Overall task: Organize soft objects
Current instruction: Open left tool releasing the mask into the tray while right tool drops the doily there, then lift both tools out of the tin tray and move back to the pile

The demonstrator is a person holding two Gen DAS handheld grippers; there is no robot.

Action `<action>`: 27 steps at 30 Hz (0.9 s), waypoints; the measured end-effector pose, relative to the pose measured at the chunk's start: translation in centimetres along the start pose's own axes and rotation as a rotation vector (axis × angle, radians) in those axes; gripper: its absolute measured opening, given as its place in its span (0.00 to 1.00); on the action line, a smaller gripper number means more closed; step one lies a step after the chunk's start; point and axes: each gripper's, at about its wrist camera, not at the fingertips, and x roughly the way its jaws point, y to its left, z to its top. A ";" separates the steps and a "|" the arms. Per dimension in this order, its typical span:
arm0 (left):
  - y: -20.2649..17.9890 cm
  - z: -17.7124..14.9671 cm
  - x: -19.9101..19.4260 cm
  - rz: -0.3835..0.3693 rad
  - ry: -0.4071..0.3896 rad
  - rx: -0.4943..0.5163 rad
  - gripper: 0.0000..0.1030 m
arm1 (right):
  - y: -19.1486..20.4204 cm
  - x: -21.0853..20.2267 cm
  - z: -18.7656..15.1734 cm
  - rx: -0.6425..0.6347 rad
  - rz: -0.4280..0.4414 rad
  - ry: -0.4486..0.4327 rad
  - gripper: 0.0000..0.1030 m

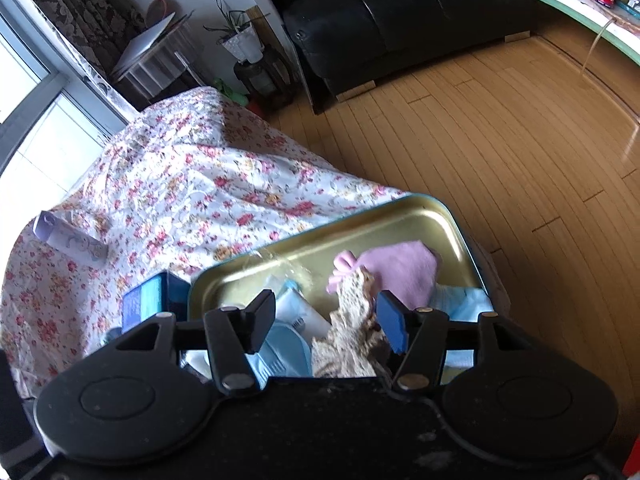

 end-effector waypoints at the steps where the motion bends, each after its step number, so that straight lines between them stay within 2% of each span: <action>1: 0.1 -0.2 -0.2 0.006 -0.002 -0.003 0.83 | 0.1 0.0 -0.3 -0.004 -0.008 0.003 0.54; 15: 4.3 -3.7 -2.6 0.093 -0.037 -0.084 0.83 | 2.3 -1.1 -3.5 -0.076 -0.058 0.040 0.55; 21: 8.8 -6.7 -3.7 0.147 -0.031 -0.174 0.83 | 4.7 -1.1 -5.8 -0.138 -0.052 0.081 0.55; 27: 14.9 -8.9 -5.3 0.215 -0.051 -0.300 0.83 | 8.3 -0.4 -8.8 -0.231 -0.032 0.149 0.56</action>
